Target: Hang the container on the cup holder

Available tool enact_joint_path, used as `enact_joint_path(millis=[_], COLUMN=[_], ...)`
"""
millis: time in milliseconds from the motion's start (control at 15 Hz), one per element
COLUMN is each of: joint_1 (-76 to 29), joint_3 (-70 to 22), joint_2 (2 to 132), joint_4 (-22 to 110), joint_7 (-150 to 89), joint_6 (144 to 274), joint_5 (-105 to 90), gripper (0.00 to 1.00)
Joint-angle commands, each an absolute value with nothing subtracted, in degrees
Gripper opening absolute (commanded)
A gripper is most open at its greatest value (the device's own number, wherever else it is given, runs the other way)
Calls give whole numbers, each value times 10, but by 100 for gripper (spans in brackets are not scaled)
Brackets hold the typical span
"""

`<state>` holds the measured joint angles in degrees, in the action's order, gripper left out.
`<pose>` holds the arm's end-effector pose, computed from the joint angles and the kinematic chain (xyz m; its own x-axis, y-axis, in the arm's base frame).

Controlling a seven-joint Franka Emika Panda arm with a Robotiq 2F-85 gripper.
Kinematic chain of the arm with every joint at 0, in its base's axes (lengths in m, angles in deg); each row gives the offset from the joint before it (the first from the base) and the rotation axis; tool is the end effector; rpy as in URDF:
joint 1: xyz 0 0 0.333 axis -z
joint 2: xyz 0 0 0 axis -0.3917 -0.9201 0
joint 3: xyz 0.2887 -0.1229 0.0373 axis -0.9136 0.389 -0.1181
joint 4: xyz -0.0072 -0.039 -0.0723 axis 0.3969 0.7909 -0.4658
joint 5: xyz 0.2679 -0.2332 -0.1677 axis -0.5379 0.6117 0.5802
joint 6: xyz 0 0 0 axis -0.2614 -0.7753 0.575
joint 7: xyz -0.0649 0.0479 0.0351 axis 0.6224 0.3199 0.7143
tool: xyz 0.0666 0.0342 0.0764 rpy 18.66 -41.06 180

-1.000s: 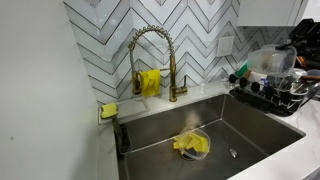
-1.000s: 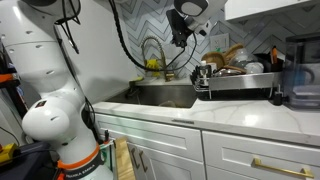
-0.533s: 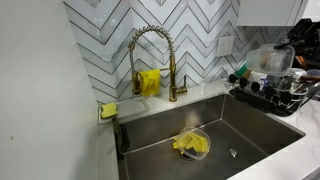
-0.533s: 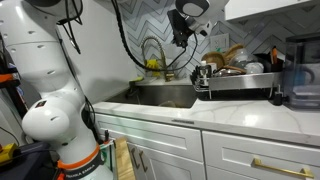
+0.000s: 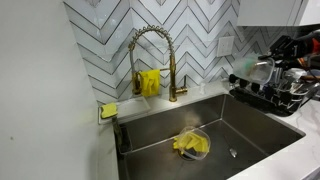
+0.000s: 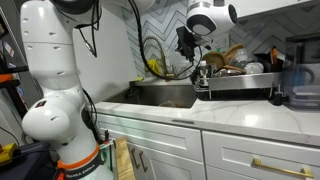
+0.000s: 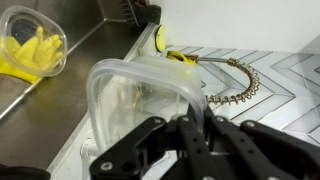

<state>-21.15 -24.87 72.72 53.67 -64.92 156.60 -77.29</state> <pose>0.5820 0.0597 0.4847 0.9761 0.2123 0.0471 0.1101 -0.2960 -0.9488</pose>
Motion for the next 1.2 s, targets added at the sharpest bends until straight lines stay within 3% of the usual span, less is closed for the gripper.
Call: enact_joint_path(millis=[0,1133], joint_1=[-212,-224], joint_3=[-262,-303], joint_2=[688,577], joint_4=[489,362], joint_7=[-687,-729], joint_6=[1567,1671], joint_5=[-758,-795], gripper=[1,1])
